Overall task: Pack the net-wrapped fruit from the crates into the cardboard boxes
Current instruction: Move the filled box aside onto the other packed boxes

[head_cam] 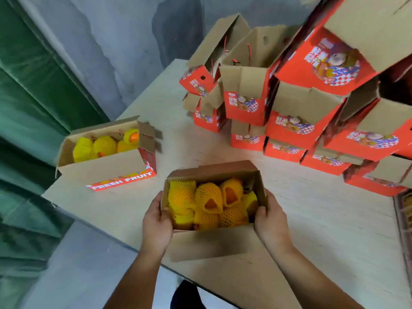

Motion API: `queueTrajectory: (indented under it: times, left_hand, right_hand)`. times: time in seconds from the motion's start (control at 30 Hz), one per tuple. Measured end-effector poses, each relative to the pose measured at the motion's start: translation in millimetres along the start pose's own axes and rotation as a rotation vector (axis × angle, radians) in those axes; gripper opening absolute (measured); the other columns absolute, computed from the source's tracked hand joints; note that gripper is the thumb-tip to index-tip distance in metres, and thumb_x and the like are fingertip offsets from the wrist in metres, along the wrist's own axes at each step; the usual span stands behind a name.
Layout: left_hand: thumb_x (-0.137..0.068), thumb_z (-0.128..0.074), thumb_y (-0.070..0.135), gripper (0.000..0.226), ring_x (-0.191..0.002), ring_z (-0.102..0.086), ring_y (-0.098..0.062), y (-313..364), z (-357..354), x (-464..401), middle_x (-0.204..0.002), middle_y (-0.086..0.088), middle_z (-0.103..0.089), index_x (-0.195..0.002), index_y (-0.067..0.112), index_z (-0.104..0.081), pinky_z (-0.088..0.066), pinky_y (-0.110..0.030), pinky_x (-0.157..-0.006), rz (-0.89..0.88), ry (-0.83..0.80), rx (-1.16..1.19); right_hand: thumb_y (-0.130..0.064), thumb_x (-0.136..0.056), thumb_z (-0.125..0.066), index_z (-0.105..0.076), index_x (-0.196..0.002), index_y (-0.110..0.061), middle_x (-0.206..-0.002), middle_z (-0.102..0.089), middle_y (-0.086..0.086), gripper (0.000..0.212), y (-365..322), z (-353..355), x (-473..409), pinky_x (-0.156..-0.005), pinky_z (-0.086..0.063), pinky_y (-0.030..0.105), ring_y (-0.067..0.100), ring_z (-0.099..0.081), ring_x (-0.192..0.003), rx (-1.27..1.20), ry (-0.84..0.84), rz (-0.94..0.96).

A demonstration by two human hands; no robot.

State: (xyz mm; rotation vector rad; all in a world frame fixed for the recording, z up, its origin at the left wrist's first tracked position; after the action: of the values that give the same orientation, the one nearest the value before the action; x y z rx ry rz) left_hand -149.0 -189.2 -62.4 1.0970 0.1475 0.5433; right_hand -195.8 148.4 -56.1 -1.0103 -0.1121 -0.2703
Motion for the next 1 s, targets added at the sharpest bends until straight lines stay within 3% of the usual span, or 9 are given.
queueTrajectory:
  times: [0.2,0.37,0.53,0.6,0.67,0.73,0.8,0.87,1.0]
  left_hand:
    - [-0.107,-0.045,0.007,0.049,-0.123,-0.062,-0.015,-42,111,-72,-0.134,0.01,-0.066,-0.148,0.032,-0.055,-0.05,-0.04,-0.108,0.003,0.034,-0.031]
    - [-0.105,-0.046,0.01,0.058,-0.115,-0.062,-0.009,-91,206,-94,-0.129,0.016,-0.068,-0.143,0.053,-0.053,-0.05,-0.034,-0.098,0.093,0.072,-0.081]
    - [-0.102,-0.05,0.002,0.056,-0.116,-0.063,-0.006,-131,277,-127,-0.128,0.014,-0.068,-0.138,0.044,-0.063,-0.047,-0.017,-0.087,0.147,0.2,0.056]
    - [-0.102,-0.049,0.0,0.051,-0.12,-0.063,-0.013,-143,296,-139,-0.128,0.007,-0.069,-0.137,0.033,-0.065,-0.053,-0.034,-0.098,0.167,0.27,0.118]
    - [-0.102,-0.048,-0.002,0.05,-0.124,-0.062,-0.022,-149,307,-154,-0.129,0.001,-0.069,-0.138,0.03,-0.064,-0.051,-0.05,-0.105,0.174,0.301,0.155]
    - [-0.102,-0.047,0.001,0.051,-0.12,-0.063,-0.025,-146,313,-173,-0.125,0.001,-0.071,-0.136,0.034,-0.064,-0.052,-0.047,-0.1,0.145,0.305,0.142]
    - [-0.102,-0.043,0.005,0.05,-0.117,-0.064,-0.033,-146,313,-195,-0.123,-0.006,-0.071,-0.138,0.034,-0.062,-0.054,-0.053,-0.096,0.127,0.266,0.103]
    - [-0.102,-0.041,0.005,0.05,-0.119,-0.062,-0.036,-141,311,-211,-0.128,-0.01,-0.068,-0.142,0.029,-0.059,-0.053,-0.059,-0.1,0.11,0.233,0.081]
    - [-0.104,-0.044,0.003,0.05,-0.131,-0.055,-0.025,-131,313,-236,-0.144,-0.003,-0.061,-0.149,0.023,-0.054,-0.046,-0.044,-0.11,0.086,0.267,0.043]
  right_hand:
    - [-0.01,-0.103,-0.044,-0.038,-0.154,-0.025,-0.122,-0.068,0.009,0.053,-80,-126,-2,-0.087,-0.046,0.032,0.035,-0.065,-0.107,0.133,-0.116,0.044]
    - [-0.007,-0.097,-0.049,-0.041,-0.147,-0.029,-0.124,-0.061,0.007,0.056,-110,-213,35,-0.095,-0.049,0.045,0.026,-0.058,-0.103,0.158,-0.163,-0.028]
    - [-0.014,-0.101,-0.044,-0.036,-0.14,-0.039,-0.124,-0.057,-0.001,0.047,-149,-286,50,-0.103,-0.049,0.049,0.023,-0.058,-0.11,0.16,-0.241,-0.05]
    - [-0.018,-0.106,-0.04,-0.039,-0.136,-0.038,-0.121,-0.057,-0.005,0.037,-166,-310,41,-0.101,-0.052,0.044,0.018,-0.057,-0.109,0.127,-0.277,-0.035]
    - [-0.016,-0.106,-0.042,-0.043,-0.13,-0.036,-0.115,-0.058,-0.007,0.032,-185,-328,29,-0.088,-0.051,0.026,0.012,-0.057,-0.104,0.086,-0.28,0.02]
    - [-0.014,-0.105,-0.043,-0.045,-0.127,-0.036,-0.11,-0.058,-0.009,0.031,-205,-340,17,-0.077,-0.046,0.017,0.007,-0.056,-0.098,0.059,-0.272,0.102]
    - [-0.014,-0.105,-0.043,-0.045,-0.129,-0.036,-0.11,-0.058,-0.009,0.032,-214,-348,5,-0.079,-0.05,0.024,0.007,-0.056,-0.098,0.044,-0.247,0.136]
    - [-0.013,-0.105,-0.042,-0.046,-0.134,-0.033,-0.114,-0.058,-0.008,0.036,-213,-353,-4,-0.087,-0.053,0.031,0.006,-0.055,-0.101,0.039,-0.225,0.148]
    - [-0.015,-0.104,-0.046,-0.034,-0.146,-0.034,-0.132,-0.05,-0.007,0.047,-217,-363,-20,-0.101,-0.05,0.033,0.008,-0.05,-0.112,0.073,-0.26,0.124]
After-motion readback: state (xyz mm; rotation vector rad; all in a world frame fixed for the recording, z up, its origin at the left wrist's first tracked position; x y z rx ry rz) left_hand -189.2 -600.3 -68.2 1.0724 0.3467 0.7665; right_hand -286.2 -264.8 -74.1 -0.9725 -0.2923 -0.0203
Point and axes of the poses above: each hand's wrist, its own x-axis away from the middle knuckle, its own z-axis out of the back of the hand, y = z × x, the point moved 10 cm from there along -x, towards the middle knuckle
